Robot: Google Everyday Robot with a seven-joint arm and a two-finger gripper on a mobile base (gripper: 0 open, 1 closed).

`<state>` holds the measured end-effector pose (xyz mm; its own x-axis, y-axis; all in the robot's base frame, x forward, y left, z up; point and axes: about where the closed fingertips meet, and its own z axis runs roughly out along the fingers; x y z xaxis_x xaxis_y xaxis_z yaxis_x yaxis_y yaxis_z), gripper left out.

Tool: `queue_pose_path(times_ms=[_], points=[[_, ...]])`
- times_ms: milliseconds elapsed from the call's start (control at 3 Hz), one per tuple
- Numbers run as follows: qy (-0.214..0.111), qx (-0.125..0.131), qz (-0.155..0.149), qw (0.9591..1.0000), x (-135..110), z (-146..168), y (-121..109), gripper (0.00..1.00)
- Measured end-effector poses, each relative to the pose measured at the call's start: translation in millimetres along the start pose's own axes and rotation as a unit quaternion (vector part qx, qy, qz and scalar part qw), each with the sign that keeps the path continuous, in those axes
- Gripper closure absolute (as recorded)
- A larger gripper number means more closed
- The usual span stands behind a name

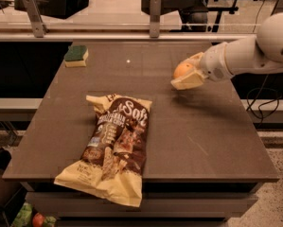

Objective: Move orange near sponge

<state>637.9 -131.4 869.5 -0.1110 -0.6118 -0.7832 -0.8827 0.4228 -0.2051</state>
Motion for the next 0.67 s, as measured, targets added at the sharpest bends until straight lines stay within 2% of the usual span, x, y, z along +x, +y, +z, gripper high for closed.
queue_pose_path(times_ms=[333, 667], points=[[0.005, 0.016, -0.021, 0.9996, -30, -2, -22, 1.00], [0.027, 0.041, -0.041, 0.9980, -63, 1, -42, 1.00]])
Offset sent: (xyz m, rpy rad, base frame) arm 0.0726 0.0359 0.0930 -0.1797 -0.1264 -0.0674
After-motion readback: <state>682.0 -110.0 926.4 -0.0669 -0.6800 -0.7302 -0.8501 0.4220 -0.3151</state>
